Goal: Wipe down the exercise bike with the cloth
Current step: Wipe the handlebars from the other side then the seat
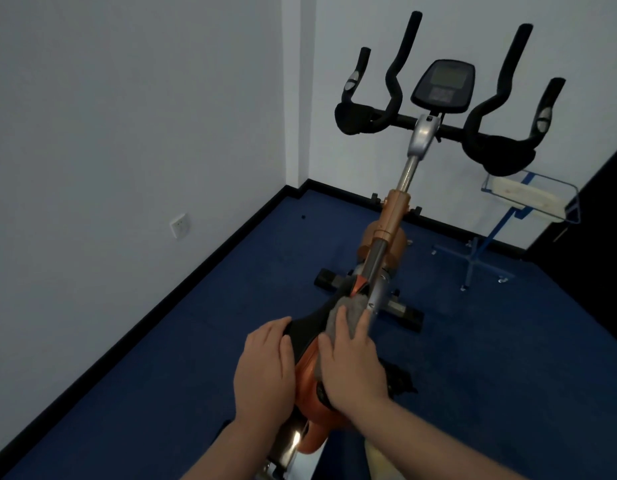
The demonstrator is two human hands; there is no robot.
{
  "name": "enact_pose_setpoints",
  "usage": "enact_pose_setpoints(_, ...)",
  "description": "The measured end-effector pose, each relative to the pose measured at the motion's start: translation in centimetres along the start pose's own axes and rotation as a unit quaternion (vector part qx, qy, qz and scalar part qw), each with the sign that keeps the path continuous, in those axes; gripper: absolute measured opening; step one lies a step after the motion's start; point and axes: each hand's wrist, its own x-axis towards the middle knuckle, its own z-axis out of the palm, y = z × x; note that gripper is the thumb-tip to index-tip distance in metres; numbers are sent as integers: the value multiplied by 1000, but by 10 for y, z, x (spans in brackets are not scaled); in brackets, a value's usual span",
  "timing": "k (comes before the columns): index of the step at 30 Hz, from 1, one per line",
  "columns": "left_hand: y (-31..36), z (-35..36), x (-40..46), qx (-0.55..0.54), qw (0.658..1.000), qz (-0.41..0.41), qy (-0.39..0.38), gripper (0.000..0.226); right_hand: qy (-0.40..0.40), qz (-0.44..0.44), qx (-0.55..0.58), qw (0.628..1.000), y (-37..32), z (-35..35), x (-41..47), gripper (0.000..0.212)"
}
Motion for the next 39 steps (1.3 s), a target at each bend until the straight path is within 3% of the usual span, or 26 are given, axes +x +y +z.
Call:
enact_pose_setpoints(5, 2, -2, 1, -2, 1000, -2, 2, 44, 4, -59, -75, 995, 8, 18, -30, 65)
enact_pose_setpoints(11, 9, -6, -1, -16, 999, -26, -19, 43, -1, 20, 33, 999, -7, -8, 10, 64)
enact_pose_setpoints(15, 12, -11, 13, 13, 996, -63, -56, 26, -12, -18, 4, 1000, 4, 13, -27, 65)
enact_pose_setpoints(18, 20, -7, 33, 36, 990, -112, -83, 22, 2, 34, 137, 990, 4, 11, -29, 62)
enact_pose_setpoints(21, 24, -1, 35, 43, 988, -136, -62, 16, 43, 70, 163, 983, -1, 3, -3, 67)
enact_pose_setpoints(26, 19, 3, 36, 57, 987, -140, -58, 14, 35, 109, 140, 983, -1, 2, 46, 71)
enact_pose_setpoints(30, 18, 3, 34, 48, 986, -155, -45, 14, 59, 126, 236, 962, 5, -2, 83, 63)
enact_pose_setpoints(34, 19, 3, 34, 25, 982, -185, -32, 15, 96, 68, 279, 953, 16, -3, 110, 52)
enact_pose_setpoints(37, 23, 3, 30, 16, 972, -235, 8, 17, 108, -81, 140, 981, 27, -16, 125, 40)
enact_pose_setpoints(39, 26, 4, 27, 21, 964, -260, 54, 17, 87, -185, -37, 978, 28, -31, 134, 46)
